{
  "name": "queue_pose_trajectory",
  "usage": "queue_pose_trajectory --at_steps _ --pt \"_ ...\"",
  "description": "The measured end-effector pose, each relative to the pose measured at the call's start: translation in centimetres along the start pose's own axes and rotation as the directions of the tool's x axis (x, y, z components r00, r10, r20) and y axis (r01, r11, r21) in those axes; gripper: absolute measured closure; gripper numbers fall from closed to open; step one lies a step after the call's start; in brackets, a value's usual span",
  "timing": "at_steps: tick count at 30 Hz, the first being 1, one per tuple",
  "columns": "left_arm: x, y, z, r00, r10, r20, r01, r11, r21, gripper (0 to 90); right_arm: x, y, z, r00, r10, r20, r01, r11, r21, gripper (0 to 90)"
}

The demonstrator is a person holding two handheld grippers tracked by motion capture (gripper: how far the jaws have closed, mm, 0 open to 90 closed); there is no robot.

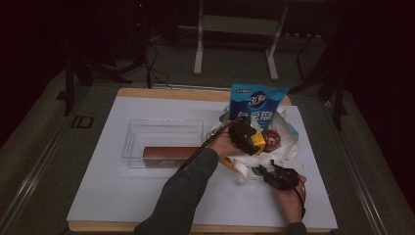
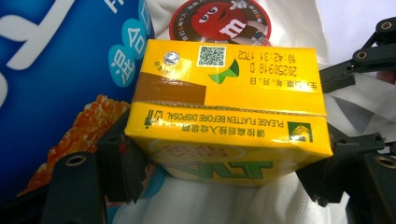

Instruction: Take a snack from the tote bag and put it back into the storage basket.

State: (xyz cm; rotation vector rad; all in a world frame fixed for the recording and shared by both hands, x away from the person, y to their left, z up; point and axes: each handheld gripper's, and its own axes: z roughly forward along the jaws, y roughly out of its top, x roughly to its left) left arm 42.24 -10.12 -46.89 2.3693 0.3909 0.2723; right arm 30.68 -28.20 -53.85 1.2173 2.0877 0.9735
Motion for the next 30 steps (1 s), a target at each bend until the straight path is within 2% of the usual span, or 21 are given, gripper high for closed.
queue_pose_trajectory --at_steps 10,17,25,30 --pt "0.0 0.0 0.1 1.0000 -0.008 0.000 0.008 1.0000 0.000 27.2 0.0 0.0 0.0 1.0000 0.003 -0.001 -0.003 1.000 0.001 47.8" --pt "-0.1 -0.1 0.0 0.9994 -0.034 -0.010 0.034 0.9994 0.002 28.2 -0.1 0.0 0.0 0.9999 0.012 -0.008 -0.012 1.000 0.001 47.8" --pt "-0.4 0.2 -0.2 0.9983 -0.043 -0.040 0.043 0.9991 0.004 28.4 -0.1 0.0 0.0 0.9999 0.012 -0.010 -0.012 1.000 0.000 47.7" --pt "-0.4 0.4 -1.0 0.9977 -0.043 -0.052 0.042 0.9991 -0.006 28.4 -0.1 0.0 0.0 0.9998 0.014 -0.011 -0.014 1.000 0.003 47.7"
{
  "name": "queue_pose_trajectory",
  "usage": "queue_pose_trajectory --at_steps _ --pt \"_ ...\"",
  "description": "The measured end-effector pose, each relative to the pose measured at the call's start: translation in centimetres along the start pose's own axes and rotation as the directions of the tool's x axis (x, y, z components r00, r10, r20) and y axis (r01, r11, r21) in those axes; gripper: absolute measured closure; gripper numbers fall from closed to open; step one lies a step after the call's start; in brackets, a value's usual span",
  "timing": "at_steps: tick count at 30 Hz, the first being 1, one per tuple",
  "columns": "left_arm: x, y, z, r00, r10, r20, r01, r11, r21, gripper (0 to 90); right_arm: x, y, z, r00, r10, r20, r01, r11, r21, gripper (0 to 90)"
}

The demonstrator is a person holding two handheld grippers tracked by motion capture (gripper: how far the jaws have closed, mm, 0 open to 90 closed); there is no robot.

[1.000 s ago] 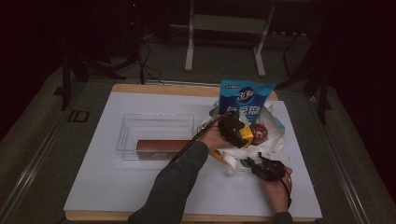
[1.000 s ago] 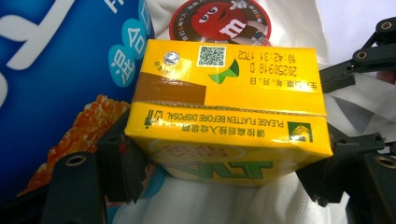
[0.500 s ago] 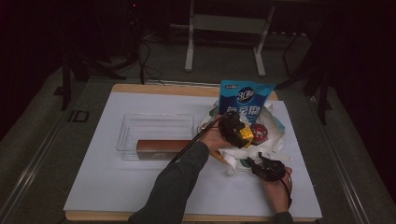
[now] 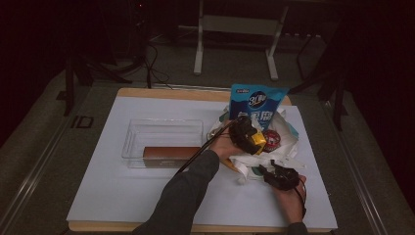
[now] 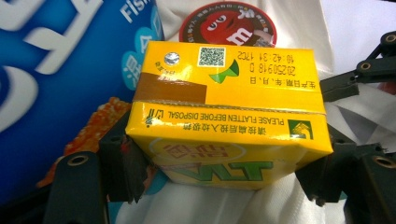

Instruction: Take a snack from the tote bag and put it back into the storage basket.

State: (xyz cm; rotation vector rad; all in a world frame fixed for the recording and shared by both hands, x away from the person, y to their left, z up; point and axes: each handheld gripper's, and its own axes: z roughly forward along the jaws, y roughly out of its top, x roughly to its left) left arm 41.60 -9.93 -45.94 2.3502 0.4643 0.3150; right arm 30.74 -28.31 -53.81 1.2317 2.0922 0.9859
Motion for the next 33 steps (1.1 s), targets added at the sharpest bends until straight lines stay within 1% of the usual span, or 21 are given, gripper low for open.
queue_pose_trajectory --at_steps 3,6,8,10,13,19,24,28,30,33 --pt "-0.1 0.1 -0.7 0.9999 0.001 -0.013 -0.001 0.9999 -0.011 28.4 -0.1 0.0 0.0 1.0000 0.000 -0.006 0.000 1.000 -0.001 46.9" --pt "-0.1 0.2 -1.5 0.9999 -0.001 -0.016 0.001 0.9997 -0.025 28.4 0.0 0.0 0.0 1.0000 0.000 -0.004 0.000 1.000 0.000 46.9" --pt "0.0 0.2 -2.1 0.9998 -0.014 -0.017 0.013 0.9993 -0.035 28.4 -0.1 0.0 0.0 1.0000 0.003 -0.006 -0.003 1.000 0.002 46.8" --pt "0.1 0.2 -2.7 0.9996 -0.018 -0.020 0.017 0.9989 -0.043 28.4 -0.2 0.1 0.0 0.9999 0.009 -0.012 -0.009 1.000 0.004 46.7" --pt "0.3 0.1 -3.5 0.9995 -0.023 -0.023 0.022 0.9984 -0.052 28.4 -0.1 0.2 0.0 0.9999 0.004 -0.009 -0.004 1.000 0.010 47.0" --pt "0.4 -0.1 -4.9 0.9985 -0.028 -0.047 0.025 0.9980 -0.058 28.4 -0.1 0.3 0.1 0.9999 0.005 -0.012 -0.005 1.000 0.018 47.5" --pt "0.6 -0.3 -6.3 0.9972 -0.036 -0.066 0.031 0.9975 -0.063 28.4 -0.1 0.2 0.1 0.9999 0.004 -0.009 -0.004 1.000 0.008 47.3" --pt "0.8 -0.7 -7.2 0.9950 -0.052 -0.085 0.046 0.9965 -0.070 28.4 -0.1 0.1 0.1 0.9999 0.005 -0.009 -0.005 1.000 0.005 47.2" --pt "0.9 -0.9 -7.7 0.9946 -0.059 -0.086 0.053 0.9956 -0.077 28.4 -0.2 0.1 0.1 0.9999 0.007 -0.010 -0.007 1.000 0.003 47.2" --pt "0.9 -1.3 -8.6 0.9942 -0.058 -0.090 0.050 0.9952 -0.083 28.4 -0.1 0.1 0.1 1.0000 0.005 -0.007 -0.005 1.000 0.004 47.2"
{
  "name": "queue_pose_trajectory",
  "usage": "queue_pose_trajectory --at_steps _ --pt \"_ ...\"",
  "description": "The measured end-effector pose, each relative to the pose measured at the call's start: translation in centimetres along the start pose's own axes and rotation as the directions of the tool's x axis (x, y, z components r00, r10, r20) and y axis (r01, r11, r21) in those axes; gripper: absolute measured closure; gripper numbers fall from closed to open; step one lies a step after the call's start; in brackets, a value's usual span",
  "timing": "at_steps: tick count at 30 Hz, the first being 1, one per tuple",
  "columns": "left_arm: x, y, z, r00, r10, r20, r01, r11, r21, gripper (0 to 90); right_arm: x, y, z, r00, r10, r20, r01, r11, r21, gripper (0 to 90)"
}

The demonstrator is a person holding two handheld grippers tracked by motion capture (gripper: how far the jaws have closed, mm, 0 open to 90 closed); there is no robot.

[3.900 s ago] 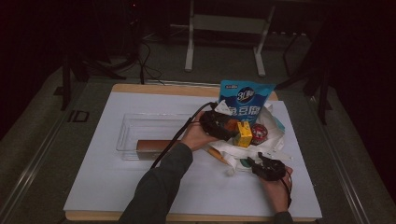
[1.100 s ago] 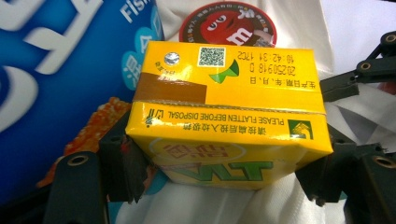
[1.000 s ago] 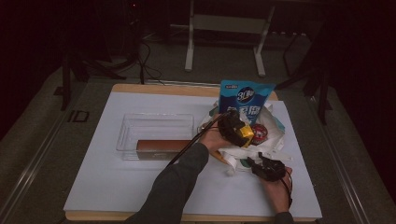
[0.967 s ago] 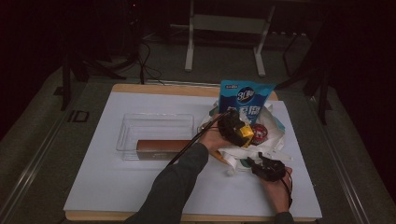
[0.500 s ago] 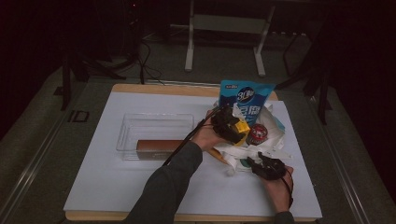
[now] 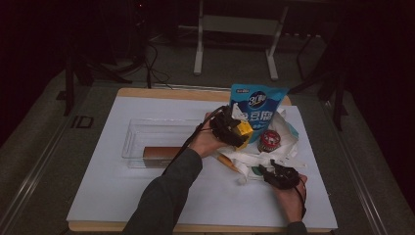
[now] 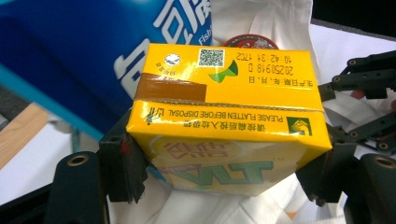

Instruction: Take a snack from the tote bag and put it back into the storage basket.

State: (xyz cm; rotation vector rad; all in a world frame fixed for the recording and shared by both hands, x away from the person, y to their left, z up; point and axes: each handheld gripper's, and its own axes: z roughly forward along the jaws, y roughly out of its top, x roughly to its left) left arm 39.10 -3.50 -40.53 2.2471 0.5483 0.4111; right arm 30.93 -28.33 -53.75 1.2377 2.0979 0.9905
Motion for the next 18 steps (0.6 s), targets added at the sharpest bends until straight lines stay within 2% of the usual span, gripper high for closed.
queue_pose_trajectory --at_steps 7,10,15,18 --pt "0.9 -0.8 -2.1 0.9988 -0.047 -0.015 0.046 0.9980 -0.043 28.4 0.0 0.0 0.0 1.0000 0.001 -0.002 -0.001 1.000 0.001 47.2" --pt "1.3 -1.1 -3.0 0.9981 -0.050 -0.035 0.049 0.9980 -0.041 28.4 0.0 0.0 0.0 1.0000 0.003 -0.003 -0.003 1.000 0.001 47.2" --pt "2.1 -2.1 -4.5 0.9948 -0.087 -0.053 0.085 0.9952 -0.050 28.4 0.0 0.0 0.0 1.0000 0.001 -0.002 -0.001 1.000 0.001 47.2" --pt "2.6 -2.6 -5.3 0.9931 -0.095 -0.069 0.092 0.9948 -0.044 28.3 0.0 0.0 0.0 1.0000 0.003 -0.002 -0.003 1.000 0.000 47.2"
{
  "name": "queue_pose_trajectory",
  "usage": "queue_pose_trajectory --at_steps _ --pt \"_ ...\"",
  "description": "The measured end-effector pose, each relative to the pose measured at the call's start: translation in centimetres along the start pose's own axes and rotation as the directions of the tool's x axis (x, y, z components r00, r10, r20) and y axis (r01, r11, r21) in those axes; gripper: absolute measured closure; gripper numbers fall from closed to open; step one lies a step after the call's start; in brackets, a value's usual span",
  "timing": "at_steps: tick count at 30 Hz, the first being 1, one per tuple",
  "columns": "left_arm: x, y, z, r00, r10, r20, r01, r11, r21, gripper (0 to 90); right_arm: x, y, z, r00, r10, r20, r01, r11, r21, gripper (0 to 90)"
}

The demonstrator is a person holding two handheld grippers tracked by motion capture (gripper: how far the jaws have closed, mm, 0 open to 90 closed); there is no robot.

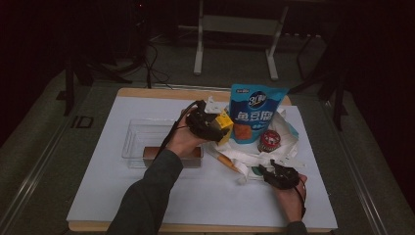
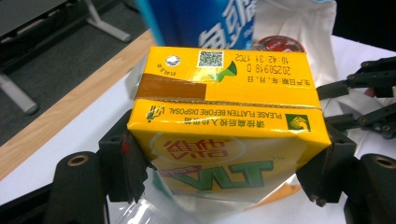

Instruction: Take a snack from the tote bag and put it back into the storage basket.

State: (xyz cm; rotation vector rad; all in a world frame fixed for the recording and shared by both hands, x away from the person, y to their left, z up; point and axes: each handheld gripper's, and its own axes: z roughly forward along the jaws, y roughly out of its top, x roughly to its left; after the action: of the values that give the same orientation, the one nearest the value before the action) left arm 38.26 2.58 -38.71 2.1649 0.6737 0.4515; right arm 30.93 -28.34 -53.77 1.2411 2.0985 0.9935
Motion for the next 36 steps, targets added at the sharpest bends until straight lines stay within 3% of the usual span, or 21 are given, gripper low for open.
queue_pose_trajectory --at_steps 16,22,27,36 --pt "2.7 -1.9 -2.9 0.9954 -0.065 -0.070 0.063 0.9977 -0.022 28.3 0.0 0.0 0.0 1.0000 -0.002 0.002 0.002 1.000 -0.001 47.2" --pt "3.3 -2.5 -3.5 0.9906 -0.103 -0.090 0.100 0.9941 -0.043 28.3 0.0 0.0 0.0 1.0000 -0.002 0.001 0.002 1.000 0.000 47.2" --pt "3.6 -3.0 -4.1 0.9882 -0.111 -0.105 0.107 0.9932 -0.047 28.3 0.0 0.0 0.0 1.0000 -0.002 0.001 0.002 1.000 0.000 47.2" --pt "5.0 -4.5 -5.5 0.9770 -0.165 -0.136 0.157 0.9854 -0.066 28.3 0.0 0.0 0.0 1.0000 -0.002 0.002 0.002 1.000 0.000 47.2"
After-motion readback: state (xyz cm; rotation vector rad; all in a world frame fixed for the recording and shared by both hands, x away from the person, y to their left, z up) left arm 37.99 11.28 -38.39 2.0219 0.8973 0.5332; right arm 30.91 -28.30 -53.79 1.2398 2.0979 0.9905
